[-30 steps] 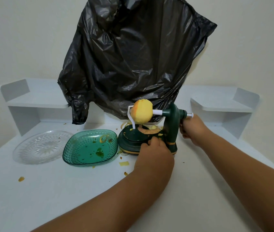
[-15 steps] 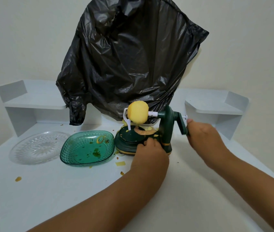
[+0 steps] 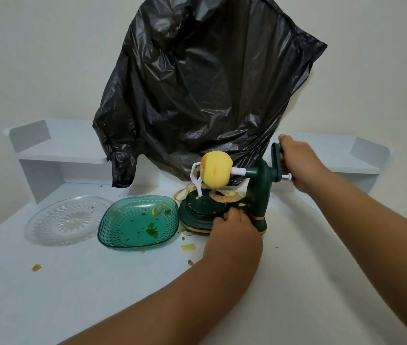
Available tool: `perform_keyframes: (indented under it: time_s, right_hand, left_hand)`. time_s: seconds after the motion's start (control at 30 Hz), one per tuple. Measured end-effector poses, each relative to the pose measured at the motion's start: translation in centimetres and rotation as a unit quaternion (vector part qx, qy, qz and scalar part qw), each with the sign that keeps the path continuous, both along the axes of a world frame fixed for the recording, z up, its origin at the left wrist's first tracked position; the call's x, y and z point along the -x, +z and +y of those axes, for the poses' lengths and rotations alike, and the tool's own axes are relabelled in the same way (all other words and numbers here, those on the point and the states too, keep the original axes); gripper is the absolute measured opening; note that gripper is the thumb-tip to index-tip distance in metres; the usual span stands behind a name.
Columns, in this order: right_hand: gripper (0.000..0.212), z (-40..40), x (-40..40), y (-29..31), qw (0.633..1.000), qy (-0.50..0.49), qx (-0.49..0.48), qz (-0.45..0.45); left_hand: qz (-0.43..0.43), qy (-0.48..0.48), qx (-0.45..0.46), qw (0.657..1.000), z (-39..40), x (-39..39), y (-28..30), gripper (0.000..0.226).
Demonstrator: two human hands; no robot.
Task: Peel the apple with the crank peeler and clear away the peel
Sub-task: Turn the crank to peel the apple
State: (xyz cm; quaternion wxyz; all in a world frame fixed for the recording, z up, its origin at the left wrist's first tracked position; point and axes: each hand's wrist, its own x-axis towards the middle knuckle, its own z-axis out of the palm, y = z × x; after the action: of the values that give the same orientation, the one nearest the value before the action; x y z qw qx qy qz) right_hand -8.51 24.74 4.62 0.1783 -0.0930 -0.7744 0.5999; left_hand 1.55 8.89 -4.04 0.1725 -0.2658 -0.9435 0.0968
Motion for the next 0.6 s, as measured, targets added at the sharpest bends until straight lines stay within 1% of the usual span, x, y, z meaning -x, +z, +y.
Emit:
perform_keyframes:
  time_s: [0.1, 0.17, 0.2, 0.23, 0.27, 0.3, 0.33, 0.37, 0.43, 0.47, 0.53, 0.6]
  right_hand:
    - [0.022, 0.0, 0.7, -2.0, 0.999, 0.004, 0.016, -0.038]
    - [0.023, 0.3, 0.7, -3.1, 0.998, 0.006, 0.035, -0.051]
    - [0.025, 0.3, 0.4, -3.6, 0.998, 0.012, 0.023, -0.065]
    - [0.027, 0.4, 0.1, -4.3, 0.997, 0.019, -0.013, -0.079]
    - [0.029, 0.5, -0.4, -5.0, 0.992, 0.025, -0.081, -0.095]
    - [0.030, 0.5, -0.9, -5.8, 0.977, 0.031, -0.183, -0.106]
    - [0.030, 0.5, -1.8, -6.4, 0.956, 0.036, -0.266, -0.118]
    - [0.027, 0.5, -2.6, -7.0, 0.941, 0.038, -0.315, -0.116]
    - [0.013, 0.6, -4.1, -7.7, 0.928, 0.029, -0.360, -0.086]
    - [0.011, 0.6, -4.7, -7.8, 0.929, 0.027, -0.358, -0.089]
    - [0.028, 0.6, -6.3, -7.8, 0.940, 0.025, -0.331, -0.086]
    - [0.030, 0.2, -7.8, -7.7, 0.932, 0.013, -0.359, -0.036]
  left_hand:
    - [0.000, 0.000, -0.005, 1.000, -0.1, 0.0, 0.0, 0.036]
    - [-0.001, -0.001, -0.003, 1.000, 0.0, 0.0, 0.0, 0.037]
    - [-0.002, -0.002, -0.001, 1.000, 0.0, -0.1, 0.0, 0.037]
    - [-0.002, -0.003, 0.000, 1.000, 0.0, -0.1, 0.0, 0.037]
    - [-0.001, -0.003, 0.001, 1.000, 0.0, -0.1, 0.1, 0.037]
    - [-0.001, -0.003, 0.001, 1.000, 0.0, -0.1, 0.1, 0.036]
    - [-0.001, -0.001, -0.001, 1.000, 0.0, -0.1, 0.1, 0.036]
    - [-0.002, 0.001, -0.003, 1.000, 0.0, -0.2, 0.1, 0.036]
    - [-0.004, 0.003, -0.004, 1.000, 0.1, -0.2, 0.1, 0.036]
    - [-0.005, 0.003, -0.002, 1.000, 0.1, -0.3, 0.1, 0.036]
    - [-0.009, 0.005, 0.003, 1.000, 0.1, -0.3, 0.1, 0.036]
    - [-0.013, 0.011, 0.005, 1.000, 0.1, -0.3, 0.2, 0.036]
